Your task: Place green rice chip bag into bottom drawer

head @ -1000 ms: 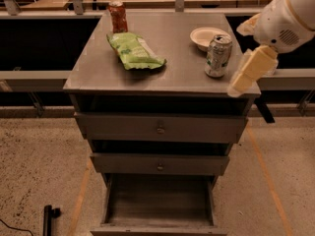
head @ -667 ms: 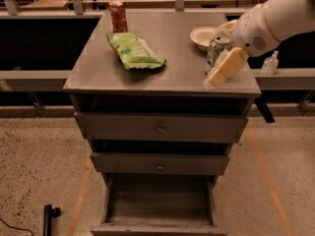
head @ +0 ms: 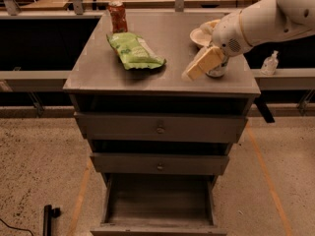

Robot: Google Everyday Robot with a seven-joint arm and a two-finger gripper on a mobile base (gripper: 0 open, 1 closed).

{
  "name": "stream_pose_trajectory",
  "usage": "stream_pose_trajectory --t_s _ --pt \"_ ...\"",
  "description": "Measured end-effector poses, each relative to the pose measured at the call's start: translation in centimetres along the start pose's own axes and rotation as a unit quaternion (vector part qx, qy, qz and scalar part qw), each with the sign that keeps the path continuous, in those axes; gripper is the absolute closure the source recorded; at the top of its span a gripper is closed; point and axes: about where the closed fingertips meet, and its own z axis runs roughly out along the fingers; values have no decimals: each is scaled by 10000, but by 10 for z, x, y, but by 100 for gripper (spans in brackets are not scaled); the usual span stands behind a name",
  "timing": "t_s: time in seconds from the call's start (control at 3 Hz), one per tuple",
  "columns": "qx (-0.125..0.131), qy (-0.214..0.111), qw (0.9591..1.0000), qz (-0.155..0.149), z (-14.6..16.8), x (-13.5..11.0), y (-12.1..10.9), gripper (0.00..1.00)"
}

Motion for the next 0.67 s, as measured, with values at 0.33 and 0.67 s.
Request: stream_pose_trajectory --t_s 0.33,0.67 --pt "77 45 9999 114 5 -2 0 0" --pt "5 -233 9995 197 65 -29 -16 0"
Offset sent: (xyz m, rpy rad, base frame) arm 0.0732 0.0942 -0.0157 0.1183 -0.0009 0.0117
